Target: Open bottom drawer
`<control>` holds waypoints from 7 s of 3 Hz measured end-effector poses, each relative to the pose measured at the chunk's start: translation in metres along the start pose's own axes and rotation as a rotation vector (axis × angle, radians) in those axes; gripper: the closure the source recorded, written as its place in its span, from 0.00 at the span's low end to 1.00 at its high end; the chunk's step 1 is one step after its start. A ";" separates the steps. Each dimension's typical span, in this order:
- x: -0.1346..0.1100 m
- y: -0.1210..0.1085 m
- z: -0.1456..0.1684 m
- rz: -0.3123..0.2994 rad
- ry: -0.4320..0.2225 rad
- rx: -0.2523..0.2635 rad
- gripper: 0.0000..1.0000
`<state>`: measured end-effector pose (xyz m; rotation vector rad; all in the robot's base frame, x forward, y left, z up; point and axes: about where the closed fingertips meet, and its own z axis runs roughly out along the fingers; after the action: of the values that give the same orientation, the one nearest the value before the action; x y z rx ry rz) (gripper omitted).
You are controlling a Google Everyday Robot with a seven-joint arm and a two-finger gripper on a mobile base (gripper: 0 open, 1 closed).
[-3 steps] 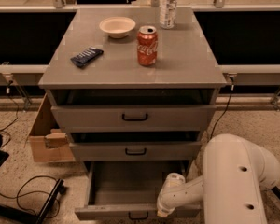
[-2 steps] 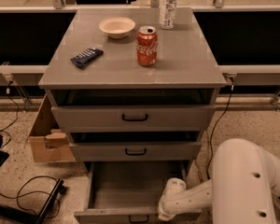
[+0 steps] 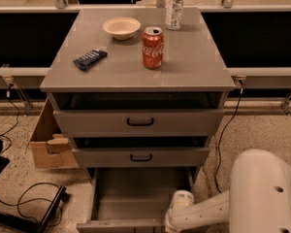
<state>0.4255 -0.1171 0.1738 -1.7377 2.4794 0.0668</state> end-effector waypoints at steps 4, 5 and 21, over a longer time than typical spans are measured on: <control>0.012 0.026 -0.003 0.040 0.012 0.020 1.00; 0.012 0.026 -0.003 0.040 0.012 0.020 0.83; 0.143 0.091 -0.225 0.095 0.031 -0.011 0.00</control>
Offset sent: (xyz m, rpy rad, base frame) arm -0.5141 -0.0558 0.0286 -0.2713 -0.1774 -0.7248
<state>0.2762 -0.2424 0.3773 -1.6367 2.5877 0.0616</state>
